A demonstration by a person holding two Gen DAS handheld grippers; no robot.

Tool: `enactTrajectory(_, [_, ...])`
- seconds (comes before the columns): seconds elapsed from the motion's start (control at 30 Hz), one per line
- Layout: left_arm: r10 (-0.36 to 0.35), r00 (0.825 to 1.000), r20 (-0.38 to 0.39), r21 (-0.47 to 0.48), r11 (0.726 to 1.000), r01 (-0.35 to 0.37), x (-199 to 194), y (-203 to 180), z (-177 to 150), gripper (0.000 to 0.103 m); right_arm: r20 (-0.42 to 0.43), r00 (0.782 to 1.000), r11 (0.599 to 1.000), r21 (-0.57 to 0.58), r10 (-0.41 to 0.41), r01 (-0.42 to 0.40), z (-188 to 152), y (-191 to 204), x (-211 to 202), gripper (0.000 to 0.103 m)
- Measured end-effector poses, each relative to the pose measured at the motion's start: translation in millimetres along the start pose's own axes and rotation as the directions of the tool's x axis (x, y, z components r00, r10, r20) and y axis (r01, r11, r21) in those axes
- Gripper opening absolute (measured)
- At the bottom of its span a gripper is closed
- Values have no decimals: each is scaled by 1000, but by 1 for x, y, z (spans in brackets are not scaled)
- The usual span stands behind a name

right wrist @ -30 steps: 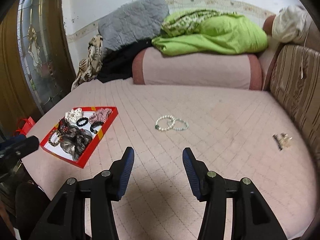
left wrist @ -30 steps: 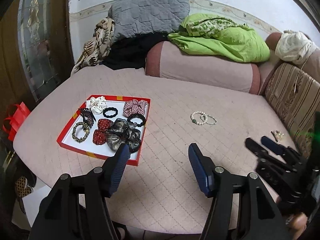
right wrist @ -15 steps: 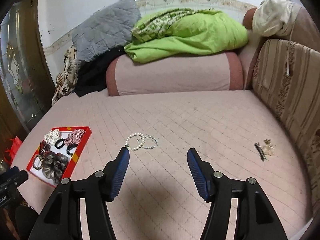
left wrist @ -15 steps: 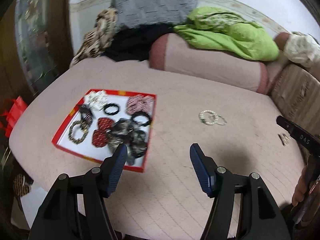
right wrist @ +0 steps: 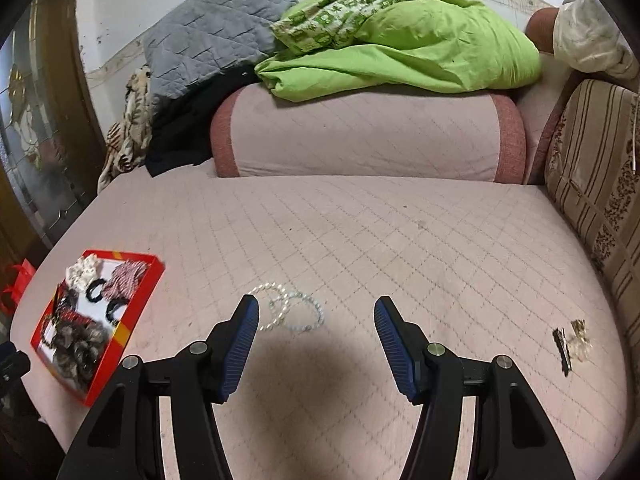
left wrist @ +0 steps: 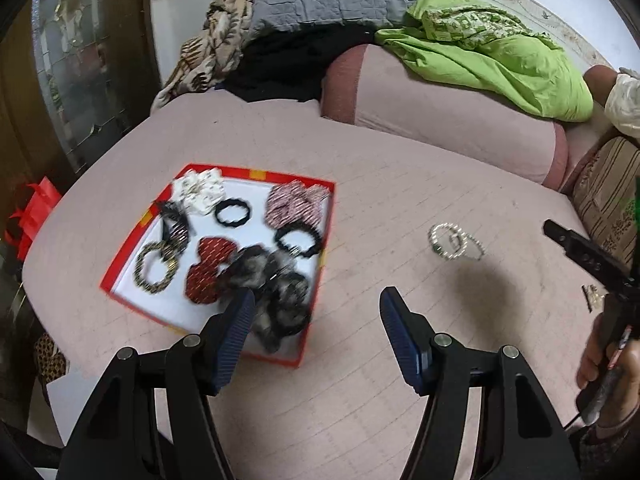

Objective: Organize jewelry
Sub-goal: 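Move both open tools back toward the pearl and green bead bracelets, then grasp the white pearl bracelet with the left tool while the right tool grasps the green bead bracelet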

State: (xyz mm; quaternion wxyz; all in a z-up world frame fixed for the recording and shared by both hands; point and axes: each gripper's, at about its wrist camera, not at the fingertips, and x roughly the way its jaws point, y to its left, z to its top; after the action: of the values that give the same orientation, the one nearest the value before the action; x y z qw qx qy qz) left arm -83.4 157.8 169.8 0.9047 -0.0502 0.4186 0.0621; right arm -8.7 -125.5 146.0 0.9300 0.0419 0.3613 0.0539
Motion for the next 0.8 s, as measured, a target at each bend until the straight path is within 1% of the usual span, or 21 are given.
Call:
enactTrajectory(0.13, [-52,998,-38,28,998,53,18,-25,25,64,-13,1000,999,29,14,-14,9,-13,13,65])
enactTrajectory(0.2, [-63,997,-53,41,997,65,32,-36,34,64,-29,999,997,70,33,-31,4,-26,21,65])
enactTrajectory(0.3, [-85,992,-95,69,993,92,64,-58,43,64,-49,998,994,100,48,-43,-7,-42,31,65])
enactTrajectory(0.43, [-110,980,-167,91,988,127,114,-88,46,64,-90,993,991,118,77,-66,-12,-55,50,65])
enactTrajectory(0.5, [-107,977,-186,103,986,128,133,-100,46,63,-116,988,989,119,106,-93,-15,-55,61,65])
enactTrajectory(0.53, [-108,974,-197,113,985,132,144,-108,46,58,-131,984,988,115,119,-104,-18,-53,67,65])
enactTrajectory(0.6, [-102,970,-220,142,981,136,163,-124,46,53,-154,979,988,96,132,-118,-22,-49,77,64])
enactTrajectory(0.73, [-47,973,-224,225,969,98,200,-149,49,51,-189,970,988,47,151,-144,-27,-37,96,57])
enactTrajectory(0.8, [-33,972,-233,232,969,89,215,-151,50,50,-200,967,988,31,156,-153,-30,-33,106,52])
